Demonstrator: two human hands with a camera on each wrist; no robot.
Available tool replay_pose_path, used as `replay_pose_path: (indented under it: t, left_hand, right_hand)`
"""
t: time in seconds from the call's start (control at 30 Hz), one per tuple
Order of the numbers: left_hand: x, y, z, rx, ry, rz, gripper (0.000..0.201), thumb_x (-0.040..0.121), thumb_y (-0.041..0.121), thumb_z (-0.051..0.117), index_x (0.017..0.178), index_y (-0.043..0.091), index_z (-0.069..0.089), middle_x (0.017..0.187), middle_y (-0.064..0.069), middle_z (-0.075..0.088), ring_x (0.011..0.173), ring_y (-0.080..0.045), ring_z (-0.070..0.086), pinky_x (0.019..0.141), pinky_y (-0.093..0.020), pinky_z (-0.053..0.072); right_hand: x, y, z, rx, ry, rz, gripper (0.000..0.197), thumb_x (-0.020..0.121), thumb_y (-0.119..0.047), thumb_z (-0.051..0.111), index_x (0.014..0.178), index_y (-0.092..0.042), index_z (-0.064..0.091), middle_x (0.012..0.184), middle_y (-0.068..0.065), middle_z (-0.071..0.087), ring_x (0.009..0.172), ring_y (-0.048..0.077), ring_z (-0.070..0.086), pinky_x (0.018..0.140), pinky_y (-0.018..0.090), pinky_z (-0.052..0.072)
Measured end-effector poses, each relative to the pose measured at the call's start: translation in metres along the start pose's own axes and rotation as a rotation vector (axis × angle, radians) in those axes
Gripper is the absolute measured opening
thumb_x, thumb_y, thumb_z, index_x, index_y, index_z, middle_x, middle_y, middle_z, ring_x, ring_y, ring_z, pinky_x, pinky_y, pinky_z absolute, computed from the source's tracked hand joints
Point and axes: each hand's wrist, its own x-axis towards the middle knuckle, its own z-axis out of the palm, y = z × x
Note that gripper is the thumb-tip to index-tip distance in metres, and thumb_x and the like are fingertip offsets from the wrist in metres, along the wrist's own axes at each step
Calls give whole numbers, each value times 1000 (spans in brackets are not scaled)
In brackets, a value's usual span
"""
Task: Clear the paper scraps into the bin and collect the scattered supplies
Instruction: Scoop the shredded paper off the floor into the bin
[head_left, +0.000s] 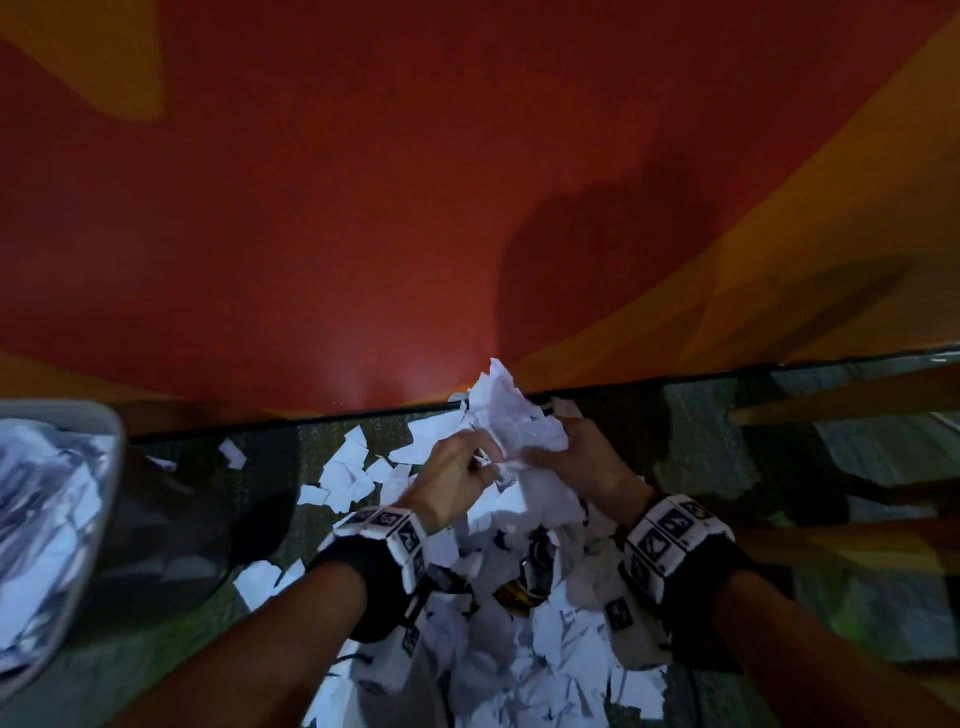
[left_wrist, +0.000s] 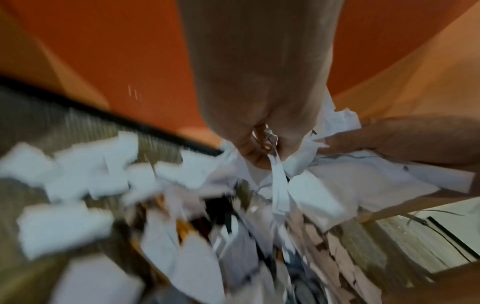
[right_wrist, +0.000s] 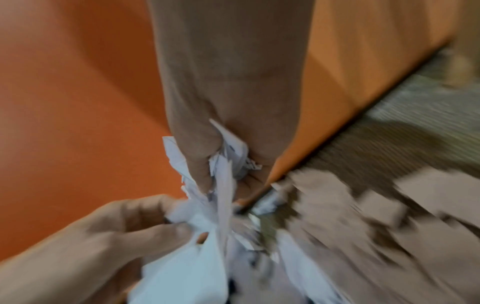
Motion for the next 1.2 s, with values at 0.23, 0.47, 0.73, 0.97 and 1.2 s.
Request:
replay_pose_path:
  t: [0.23,0.47,0.73,0.97,1.2]
  left_hand:
    - [-55,55,-108,41,71,41,20,88,6,67,85,25,69,104,14,67,85,-13,66,75,-27,54]
    - [-145,79,-223,183,168,18,19,88,10,69,83,28,67,84,12,68,73,-5,64,65,-26,51]
    - [-257,36,-331,243,508,-101,13,88,12,71,84,24,68,87,17,70,76,5,62,68,-14,48]
    - [-291,-20,-348,207,676,-319,11,88,8,68,83,17,64,73,6,66,62,-6,58,51,-9,42]
    - [-287,-38,-337,295,522,-387,22,85,5,66,107,5,67,93,-8,71,81,-21,63,65,-28,49]
  right_hand:
    - [-28,-79,-2,-44,10,-183,28,83,-18,79,107,-13,66,103,-5,68,91,3,62,79,22,48]
    - [-59,-176,50,-30,-195,-377,13,89,-14,72,101,-13,73,97,-2,76,89,11,71,75,27,54]
    - [-82,-270,179,-50,-347,-473,11,87,-18,73,98,-19,74,93,-6,76,87,12,72,74,30,54]
    - [-74,-299,285,-295,-477,-439,16,82,-26,73,96,-17,73,87,3,76,76,20,73,65,39,58]
    - [-59,-287,342,-607,-478,-440,55,90,-35,63,140,-20,47,130,7,57,111,27,60,90,47,53]
